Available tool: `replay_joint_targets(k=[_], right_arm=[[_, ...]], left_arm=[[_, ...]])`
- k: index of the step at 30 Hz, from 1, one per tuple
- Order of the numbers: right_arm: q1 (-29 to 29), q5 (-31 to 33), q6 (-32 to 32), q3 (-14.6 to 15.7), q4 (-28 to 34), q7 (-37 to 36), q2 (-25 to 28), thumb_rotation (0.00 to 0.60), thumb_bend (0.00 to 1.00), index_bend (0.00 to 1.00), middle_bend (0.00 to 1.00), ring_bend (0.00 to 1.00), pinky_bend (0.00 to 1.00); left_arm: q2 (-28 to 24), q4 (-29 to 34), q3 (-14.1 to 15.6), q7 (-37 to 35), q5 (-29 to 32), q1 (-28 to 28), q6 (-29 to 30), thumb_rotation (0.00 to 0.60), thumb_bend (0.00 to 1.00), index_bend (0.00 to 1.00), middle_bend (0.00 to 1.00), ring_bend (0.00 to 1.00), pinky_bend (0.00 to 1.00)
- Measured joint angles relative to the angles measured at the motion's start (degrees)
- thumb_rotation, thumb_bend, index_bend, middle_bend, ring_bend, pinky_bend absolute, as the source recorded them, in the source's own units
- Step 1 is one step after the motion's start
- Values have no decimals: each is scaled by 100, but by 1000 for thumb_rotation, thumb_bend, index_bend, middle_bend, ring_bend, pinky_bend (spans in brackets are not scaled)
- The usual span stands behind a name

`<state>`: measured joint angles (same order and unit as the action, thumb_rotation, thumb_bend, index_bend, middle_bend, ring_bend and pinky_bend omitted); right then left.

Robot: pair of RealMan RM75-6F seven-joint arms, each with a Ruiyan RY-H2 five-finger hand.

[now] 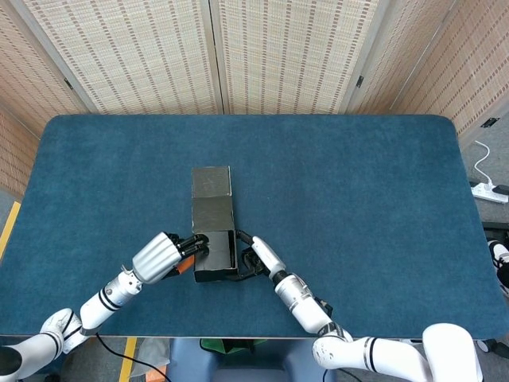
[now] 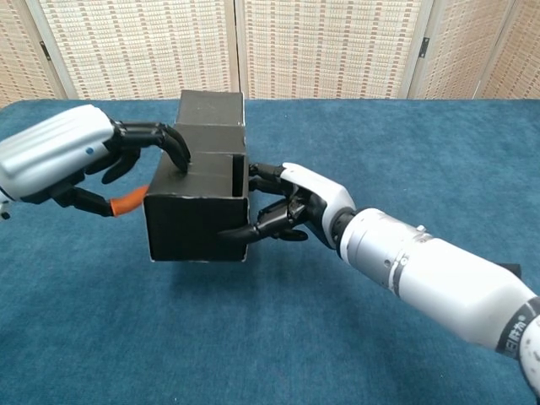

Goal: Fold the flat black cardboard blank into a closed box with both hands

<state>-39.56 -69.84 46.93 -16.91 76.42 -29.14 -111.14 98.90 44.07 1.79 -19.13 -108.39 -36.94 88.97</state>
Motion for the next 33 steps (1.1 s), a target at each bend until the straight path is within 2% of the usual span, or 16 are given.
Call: replay_joint_targets(k=[8,14,24,33], right_arm=[[-105,-366,102,157,-841,-155,-371,600,239,532,606,791,1000],[-186,-698,240,305,-1526,-404,-703,600,239,532,606,791,1000],[-200,-1021,493,520,-2037,-708,-979,600,240,532,606,791,1000],[-139,-1111,629,607,-2074,-758,-1033,600,239,532,606,791,1000]], left_arm=[[508,-950,205,-51,-40,-69,-26,600,364,424,421,797,861],[819,-1522,422,94,-36,-99,-297,600,364,435,422,797,855],[804,-1467,608,383,79,-108,-648,600,364,482,465,797,851],[712,-1253,702,788,109,-140,-711,600,365,667,650,797,852]])
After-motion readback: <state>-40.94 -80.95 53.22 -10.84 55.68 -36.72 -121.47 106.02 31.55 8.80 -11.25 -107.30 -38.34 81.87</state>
